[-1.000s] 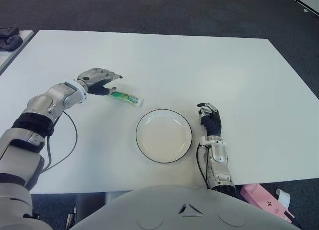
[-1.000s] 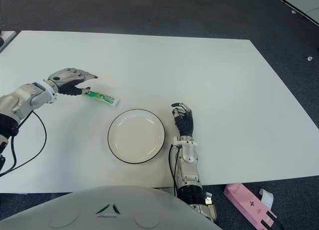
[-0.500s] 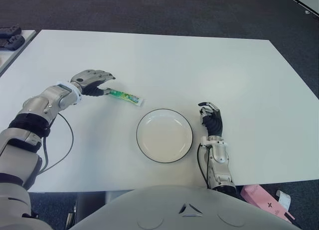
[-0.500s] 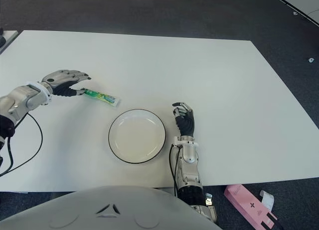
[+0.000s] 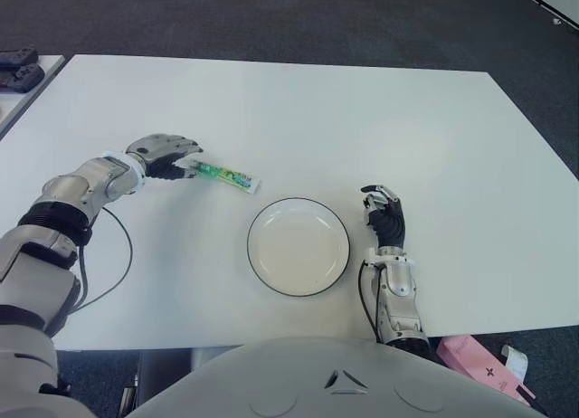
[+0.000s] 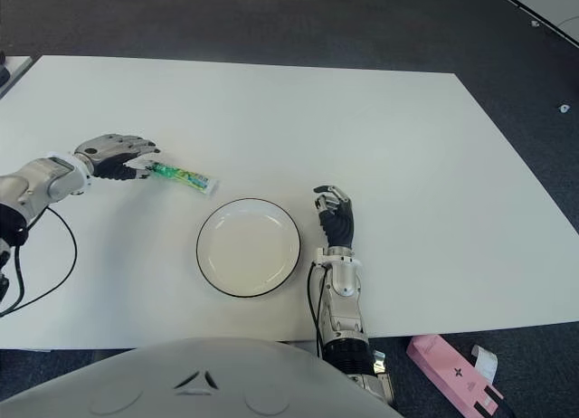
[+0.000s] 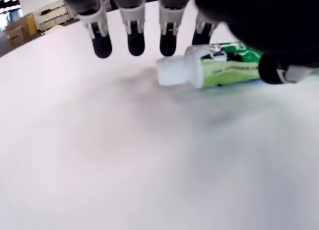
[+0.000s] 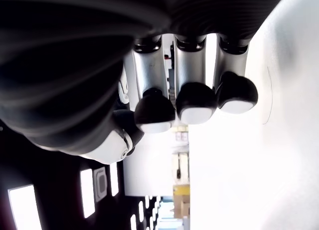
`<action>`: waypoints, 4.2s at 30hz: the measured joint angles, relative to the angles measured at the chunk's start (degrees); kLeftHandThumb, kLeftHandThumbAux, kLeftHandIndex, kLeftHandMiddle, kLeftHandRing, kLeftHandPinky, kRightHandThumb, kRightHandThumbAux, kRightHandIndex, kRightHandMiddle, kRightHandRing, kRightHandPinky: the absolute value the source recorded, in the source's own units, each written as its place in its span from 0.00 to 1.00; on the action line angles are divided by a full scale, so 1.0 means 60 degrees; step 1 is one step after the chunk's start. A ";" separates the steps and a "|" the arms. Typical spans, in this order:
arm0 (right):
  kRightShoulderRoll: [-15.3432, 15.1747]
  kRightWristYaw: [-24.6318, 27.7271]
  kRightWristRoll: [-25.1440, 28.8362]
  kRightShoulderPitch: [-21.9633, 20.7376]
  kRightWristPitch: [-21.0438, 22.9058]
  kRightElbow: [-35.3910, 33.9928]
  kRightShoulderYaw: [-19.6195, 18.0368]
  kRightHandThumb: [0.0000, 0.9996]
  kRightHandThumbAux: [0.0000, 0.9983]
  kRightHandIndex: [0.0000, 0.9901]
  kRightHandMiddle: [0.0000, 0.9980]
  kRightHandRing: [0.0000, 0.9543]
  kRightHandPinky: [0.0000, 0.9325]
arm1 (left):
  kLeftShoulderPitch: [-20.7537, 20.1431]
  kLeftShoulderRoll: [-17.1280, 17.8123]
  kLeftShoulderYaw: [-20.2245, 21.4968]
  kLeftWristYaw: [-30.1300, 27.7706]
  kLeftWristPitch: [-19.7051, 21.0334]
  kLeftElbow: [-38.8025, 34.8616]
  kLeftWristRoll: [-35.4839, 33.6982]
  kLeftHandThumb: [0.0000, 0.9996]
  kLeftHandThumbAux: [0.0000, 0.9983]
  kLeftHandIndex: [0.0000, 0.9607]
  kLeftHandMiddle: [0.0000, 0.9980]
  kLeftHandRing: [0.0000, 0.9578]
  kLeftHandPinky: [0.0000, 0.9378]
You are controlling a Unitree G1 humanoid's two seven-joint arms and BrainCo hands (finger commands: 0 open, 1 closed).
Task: Put the toothpaste on the table into the plate.
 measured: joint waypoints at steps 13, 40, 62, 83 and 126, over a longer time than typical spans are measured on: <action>-0.0008 0.0082 0.0019 0.0178 0.0100 -0.0108 0.0034 0.70 0.73 0.44 0.91 0.92 0.93 | -0.0198 0.0112 -0.0460 -0.0005 -0.0312 -0.0019 0.0288 0.52 0.07 0.00 0.07 0.05 0.08; -0.0009 0.0070 -0.0030 0.0584 0.0220 -0.0501 0.0068 0.70 0.73 0.44 0.91 0.93 0.94 | -0.0434 -0.0145 -0.0988 0.0408 -0.0334 0.0450 0.0489 0.50 0.19 0.00 0.05 0.05 0.13; -0.0004 -0.0052 -0.0049 0.0714 0.0275 -0.0710 0.0100 0.70 0.73 0.44 0.91 0.93 0.94 | -0.0401 -0.0772 -0.1291 0.1779 0.0898 0.0664 0.0771 0.54 0.25 0.00 0.08 0.11 0.21; -0.0002 -0.0102 -0.0053 0.0812 0.0375 -0.0714 0.0100 0.70 0.73 0.44 0.92 0.93 0.94 | -0.0185 -0.1480 -0.1228 0.2107 0.2224 0.0664 0.0734 0.58 0.30 0.08 0.22 0.29 0.49; -0.0012 -0.0063 -0.0039 0.0520 0.0160 -0.0301 0.0028 0.70 0.73 0.44 0.91 0.93 0.94 | 0.0180 -0.1666 -0.0027 0.0956 0.1851 0.0535 -0.1560 0.75 0.70 0.46 0.89 0.91 0.89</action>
